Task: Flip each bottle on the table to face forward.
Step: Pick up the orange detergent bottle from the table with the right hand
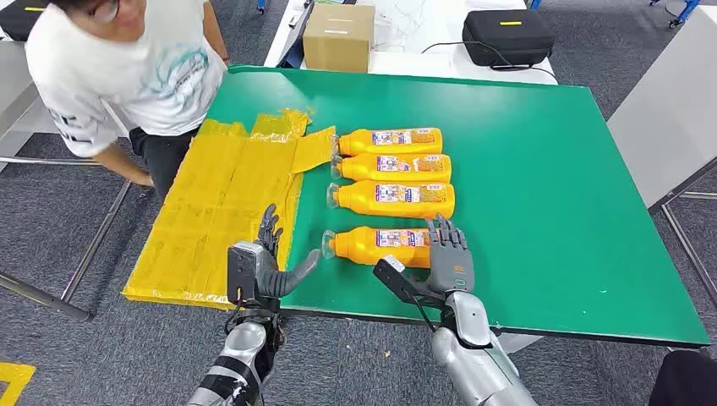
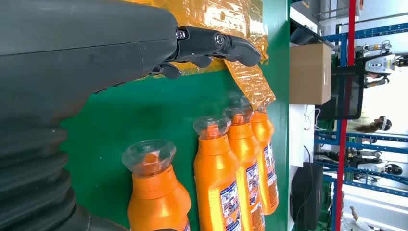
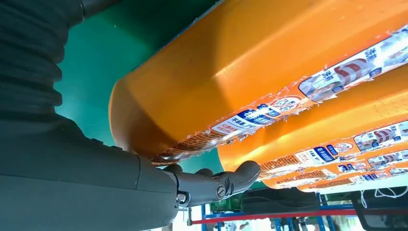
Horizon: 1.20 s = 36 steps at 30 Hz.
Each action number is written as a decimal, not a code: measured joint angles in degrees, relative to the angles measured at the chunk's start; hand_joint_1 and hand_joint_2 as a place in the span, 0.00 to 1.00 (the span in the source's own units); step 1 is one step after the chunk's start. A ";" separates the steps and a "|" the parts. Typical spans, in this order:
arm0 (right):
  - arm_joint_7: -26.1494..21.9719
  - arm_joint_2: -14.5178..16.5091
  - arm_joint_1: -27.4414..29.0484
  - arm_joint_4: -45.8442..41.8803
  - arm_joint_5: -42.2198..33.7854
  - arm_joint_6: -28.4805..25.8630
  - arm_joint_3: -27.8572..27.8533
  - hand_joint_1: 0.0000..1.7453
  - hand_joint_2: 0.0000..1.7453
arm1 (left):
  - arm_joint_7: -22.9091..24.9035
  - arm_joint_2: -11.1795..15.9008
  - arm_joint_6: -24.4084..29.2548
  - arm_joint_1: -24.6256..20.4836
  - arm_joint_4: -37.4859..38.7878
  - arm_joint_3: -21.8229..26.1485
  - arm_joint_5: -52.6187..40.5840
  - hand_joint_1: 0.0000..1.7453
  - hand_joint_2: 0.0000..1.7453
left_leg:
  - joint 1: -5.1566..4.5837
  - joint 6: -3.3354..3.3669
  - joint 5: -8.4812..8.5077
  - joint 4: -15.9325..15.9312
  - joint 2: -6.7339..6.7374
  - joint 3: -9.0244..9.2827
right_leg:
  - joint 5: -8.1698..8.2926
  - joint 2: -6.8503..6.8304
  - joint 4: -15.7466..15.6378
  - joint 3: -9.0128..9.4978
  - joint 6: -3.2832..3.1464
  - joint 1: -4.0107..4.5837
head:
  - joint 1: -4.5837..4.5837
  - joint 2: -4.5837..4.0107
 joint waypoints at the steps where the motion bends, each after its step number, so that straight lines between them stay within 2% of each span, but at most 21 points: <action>1: 0.17 -0.04 -0.10 0.07 0.08 0.00 0.00 0.00 1.00 | 0.00 -0.01 -0.10 0.00 0.01 0.04 0.04 0.00 1.00 | 0.00 0.00 0.00 0.00 0.00 0.00 | 0.00 0.00 0.00 0.00 0.00 0.00 | 0.00 0.00; 3: 0.73 -0.15 -0.42 0.28 0.51 -0.11 0.00 0.00 1.00 | -0.07 -0.02 -0.40 -0.04 0.04 0.16 0.28 0.00 1.00 | 0.00 0.00 0.00 0.00 0.00 0.00 | 0.00 0.00 0.00 0.00 0.00 0.00 | 0.00 0.00; 4: 1.16 -0.22 -0.63 0.42 0.77 -0.21 -0.01 0.04 1.00 | -0.14 -0.04 -0.55 -0.08 0.08 0.22 0.43 0.00 1.00 | 0.00 0.00 0.00 0.00 0.00 0.00 | 0.00 0.00 0.00 0.00 0.00 0.00 | 0.00 0.00; 5: 1.58 -0.33 -0.84 0.54 1.00 -0.31 -0.02 0.18 1.00 | -0.23 -0.07 -0.67 -0.14 0.13 0.29 0.56 0.00 1.00 | 0.00 0.00 0.00 0.00 0.00 0.00 | 0.00 0.00 0.00 0.00 0.00 0.00 | 0.00 0.00; 7: 2.27 -0.60 -1.25 0.79 1.23 -0.15 -0.06 0.67 1.00 | -0.39 -0.14 -0.90 -0.28 0.25 0.41 0.69 0.00 1.00 | 0.00 0.00 0.00 0.00 0.00 0.00 | 0.01 0.00 0.00 0.00 0.00 0.00 | -0.01 0.00; 8: 2.51 -0.77 -1.46 0.91 1.37 0.14 -0.07 0.88 1.00 | -0.45 -0.19 -1.05 -0.37 0.34 0.45 0.78 0.00 1.00 | 0.00 0.00 0.00 0.01 0.00 0.00 | 0.01 0.00 0.00 0.00 0.01 0.00 | -0.01 0.00; 9: 2.74 -0.94 -1.68 1.06 1.55 0.66 -0.09 0.99 1.00 | -0.50 -0.24 -1.21 -0.46 0.44 0.48 0.89 0.00 1.00 | 0.00 0.00 0.00 0.01 0.00 0.00 | 0.01 0.00 0.00 0.00 0.01 0.00 | -0.01 0.00; 15: 2.96 -2.10 -4.07 3.03 1.94 6.78 -0.11 1.00 1.00 | -1.02 -0.36 -2.22 -1.25 1.10 0.72 1.35 0.00 1.00 | 0.00 0.00 0.00 0.01 0.01 0.01 | 0.01 0.01 0.00 0.00 0.01 0.00 | -0.02 0.00; 20: 1.47 -2.55 -6.31 5.23 0.96 9.60 -0.11 1.00 1.00 | -1.30 -0.37 -2.63 -2.21 1.40 0.92 1.57 0.00 1.00 | 0.00 0.00 0.00 0.01 0.01 0.09 | 0.01 0.01 0.00 0.07 0.00 0.00 | -0.01 0.00; 32: -1.55 -3.07 -8.39 7.25 -3.06 12.68 -0.11 1.00 1.00 | -1.35 -0.37 -3.20 -2.84 1.78 1.36 1.53 0.00 1.00 | 0.00 0.00 0.00 0.01 0.01 0.19 | 0.01 0.02 -0.01 0.17 0.00 0.00 | -0.01 0.00; 36: -5.12 -3.31 -7.78 6.60 -7.58 12.55 -0.30 1.00 1.00 | -1.64 -0.37 -3.11 -2.90 2.05 1.81 1.50 0.00 1.00 | 0.00 0.00 0.00 0.01 0.01 0.22 | 0.01 0.02 0.00 0.19 0.00 0.01 | -0.02 0.00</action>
